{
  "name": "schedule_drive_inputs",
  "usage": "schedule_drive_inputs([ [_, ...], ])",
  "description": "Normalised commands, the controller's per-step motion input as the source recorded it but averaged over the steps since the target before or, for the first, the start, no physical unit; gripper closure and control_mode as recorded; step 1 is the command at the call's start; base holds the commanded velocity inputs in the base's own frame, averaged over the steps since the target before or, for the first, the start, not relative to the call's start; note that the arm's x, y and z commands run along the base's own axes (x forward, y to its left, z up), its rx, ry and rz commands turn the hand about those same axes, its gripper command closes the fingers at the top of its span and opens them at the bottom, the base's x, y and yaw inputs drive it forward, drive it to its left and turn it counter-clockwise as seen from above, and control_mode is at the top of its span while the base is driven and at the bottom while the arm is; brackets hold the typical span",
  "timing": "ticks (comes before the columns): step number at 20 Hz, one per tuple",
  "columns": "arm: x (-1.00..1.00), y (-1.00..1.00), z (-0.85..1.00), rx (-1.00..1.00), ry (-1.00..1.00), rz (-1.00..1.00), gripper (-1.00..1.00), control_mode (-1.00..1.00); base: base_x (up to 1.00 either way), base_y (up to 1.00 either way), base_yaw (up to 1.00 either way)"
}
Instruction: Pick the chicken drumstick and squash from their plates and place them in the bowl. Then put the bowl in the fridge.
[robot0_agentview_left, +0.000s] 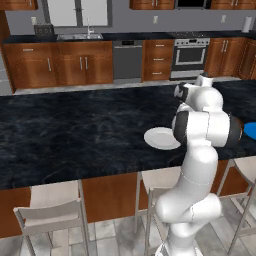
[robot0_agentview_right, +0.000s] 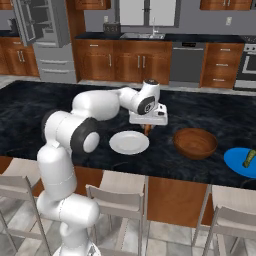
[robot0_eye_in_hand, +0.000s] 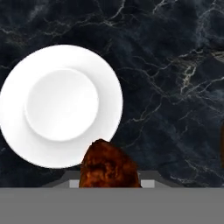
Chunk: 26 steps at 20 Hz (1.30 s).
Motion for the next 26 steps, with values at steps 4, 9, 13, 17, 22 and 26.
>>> schedule_drive_inputs([
  [4, 0.00, -0.55, 0.15, 0.00, -0.01, 0.00, 1.00, -1.00, 0.00, 0.00, 0.00],
  [9, 0.00, -0.64, 0.04, 0.00, -0.01, 0.00, 1.00, -1.00, 0.00, 0.00, 0.00],
  [13, 0.00, -0.64, 0.00, 0.00, -0.02, 0.05, 1.00, -1.00, 0.00, 0.00, 0.00],
  [17, 0.00, -0.65, 0.00, 0.00, 0.00, 0.10, 1.00, -1.00, 0.00, 0.00, 0.00],
  [22, 0.00, -0.66, 0.00, 0.00, 0.00, 0.08, 1.00, -1.00, 0.00, 0.00, 0.00],
  [26, 0.01, -0.43, -0.13, 0.00, 0.05, 0.04, 1.00, -1.00, 0.00, 0.00, 0.00],
])
